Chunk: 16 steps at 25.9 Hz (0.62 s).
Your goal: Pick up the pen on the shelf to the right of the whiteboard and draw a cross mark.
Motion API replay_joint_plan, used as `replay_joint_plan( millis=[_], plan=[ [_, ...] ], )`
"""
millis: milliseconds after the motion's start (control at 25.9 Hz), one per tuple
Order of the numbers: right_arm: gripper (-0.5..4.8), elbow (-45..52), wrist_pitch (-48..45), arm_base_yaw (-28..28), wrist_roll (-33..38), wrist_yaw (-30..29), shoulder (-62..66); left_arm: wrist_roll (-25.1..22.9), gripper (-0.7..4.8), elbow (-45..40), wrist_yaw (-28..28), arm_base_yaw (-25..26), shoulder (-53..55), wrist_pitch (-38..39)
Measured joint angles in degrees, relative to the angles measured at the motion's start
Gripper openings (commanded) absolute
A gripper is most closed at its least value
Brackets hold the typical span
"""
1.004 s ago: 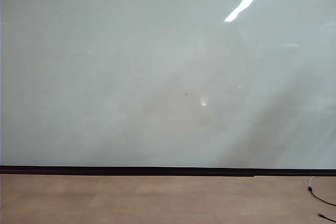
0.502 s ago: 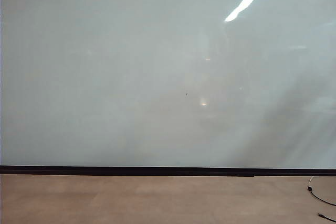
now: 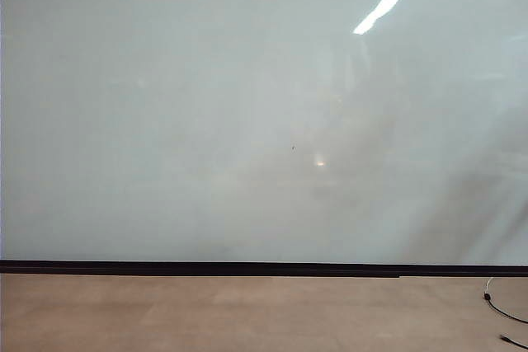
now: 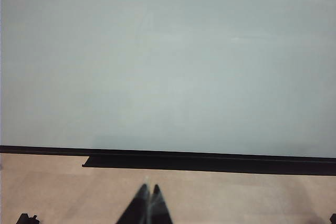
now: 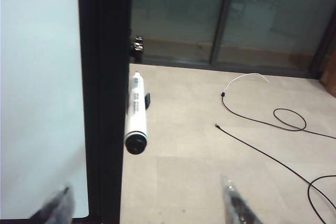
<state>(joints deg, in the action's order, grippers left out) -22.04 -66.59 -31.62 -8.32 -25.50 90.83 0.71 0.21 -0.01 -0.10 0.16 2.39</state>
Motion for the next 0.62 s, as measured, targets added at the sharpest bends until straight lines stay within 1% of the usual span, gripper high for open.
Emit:
replay_joint_plan(
  millis=[193,309,386,618],
  plan=[
    [3.66,-4.0,-1.3,0.0,0.6,-3.3,6.0,0.0,-0.04,0.0,0.0,0.0,0.0,0.0],
    [3.65,-7.7,-4.4,0.0,3.0,-6.2,11.8,0.0,-0.04,0.0,0.0,0.0,0.0,0.0],
    [3.65,-9.8,-6.1,0.3,3.9,-7.0,14.6,0.0,-0.04,0.0,0.0,0.0,0.0,0.0],
    [3.65,-14.7,-7.7,1.2,7.3,-10.2,20.9,0.0,-0.04,0.0,0.0,0.0,0.0,0.0]
  ],
)
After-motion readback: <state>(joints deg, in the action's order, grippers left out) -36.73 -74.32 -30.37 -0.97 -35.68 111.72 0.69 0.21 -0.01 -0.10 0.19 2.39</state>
